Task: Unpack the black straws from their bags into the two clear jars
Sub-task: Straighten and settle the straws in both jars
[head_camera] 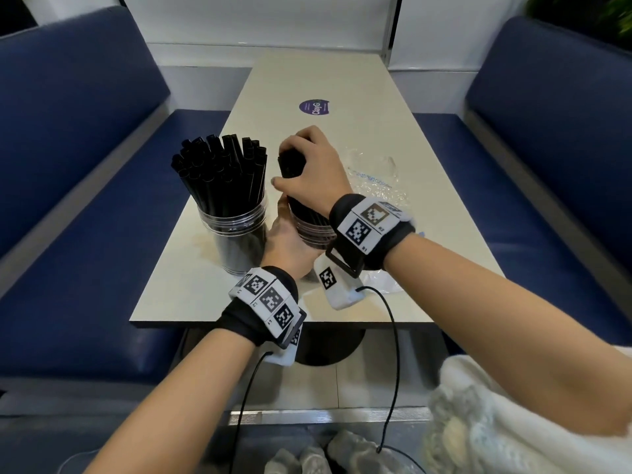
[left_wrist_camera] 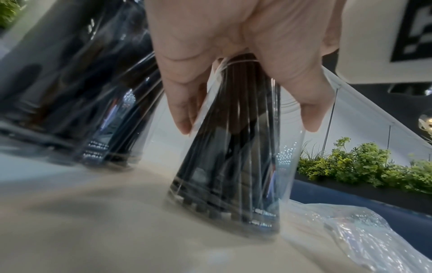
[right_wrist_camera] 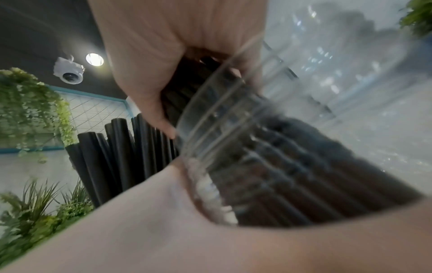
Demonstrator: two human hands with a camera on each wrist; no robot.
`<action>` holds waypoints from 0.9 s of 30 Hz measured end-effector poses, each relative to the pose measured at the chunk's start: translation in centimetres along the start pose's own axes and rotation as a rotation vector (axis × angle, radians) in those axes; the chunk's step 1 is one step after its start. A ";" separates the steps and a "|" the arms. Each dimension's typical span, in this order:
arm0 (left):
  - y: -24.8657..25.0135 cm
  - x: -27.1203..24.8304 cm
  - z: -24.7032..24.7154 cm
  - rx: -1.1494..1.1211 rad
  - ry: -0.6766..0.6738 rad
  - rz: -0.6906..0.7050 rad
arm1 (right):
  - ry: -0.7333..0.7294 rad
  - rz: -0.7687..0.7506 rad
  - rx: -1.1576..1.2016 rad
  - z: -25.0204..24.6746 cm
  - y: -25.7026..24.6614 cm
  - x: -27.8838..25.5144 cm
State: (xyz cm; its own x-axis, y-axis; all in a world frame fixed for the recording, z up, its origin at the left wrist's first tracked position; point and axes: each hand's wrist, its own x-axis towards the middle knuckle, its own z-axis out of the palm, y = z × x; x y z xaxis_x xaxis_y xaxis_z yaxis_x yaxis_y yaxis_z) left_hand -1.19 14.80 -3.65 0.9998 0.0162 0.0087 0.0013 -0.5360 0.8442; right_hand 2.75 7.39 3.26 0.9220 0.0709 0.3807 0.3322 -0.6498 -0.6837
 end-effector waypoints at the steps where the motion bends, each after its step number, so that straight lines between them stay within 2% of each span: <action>1: -0.1 0.0 0.0 -0.007 0.000 0.003 | 0.041 0.004 0.029 0.0 0.0 0.0; 7: -0.7 0.1 0.0 -0.049 -0.046 0.015 | 0.280 0.108 0.306 -1.6 0.4 -0.3; 9: -0.8 0.0 0.1 -0.036 -0.034 0.013 | 0.272 0.100 0.357 -2.1 0.7 -0.9; 12: -0.8 0.0 0.3 -0.008 -0.028 0.026 | 0.207 0.041 0.299 -2.6 0.9 -1.8; 14: -0.9 0.1 0.3 -0.003 -0.034 0.018 | 0.214 0.042 0.280 -2.6 1.1 -2.1; 17: -0.9 0.0 0.3 0.000 -0.036 0.013 | 0.247 0.172 0.382 -1.9 1.0 -2.7; 20: -0.9 0.0 0.3 -0.009 -0.024 0.008 | 0.193 0.327 0.418 -1.6 0.8 -2.8; 23: -1.0 0.1 0.4 -0.030 -0.015 -0.001 | 0.233 0.383 0.449 -1.4 0.5 -2.0; 27: -1.2 0.1 0.3 -0.044 -0.001 0.009 | 0.325 0.447 0.617 -1.5 0.8 -2.0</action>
State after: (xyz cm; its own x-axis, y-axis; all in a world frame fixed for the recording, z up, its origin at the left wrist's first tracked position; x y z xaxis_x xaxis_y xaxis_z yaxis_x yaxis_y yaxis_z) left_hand -1.12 15.16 -4.85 0.9998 0.0106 0.0162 -0.0088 -0.4982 0.8670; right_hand 0.89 5.59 2.83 0.9208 -0.3798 0.0887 0.0851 -0.0263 -0.9960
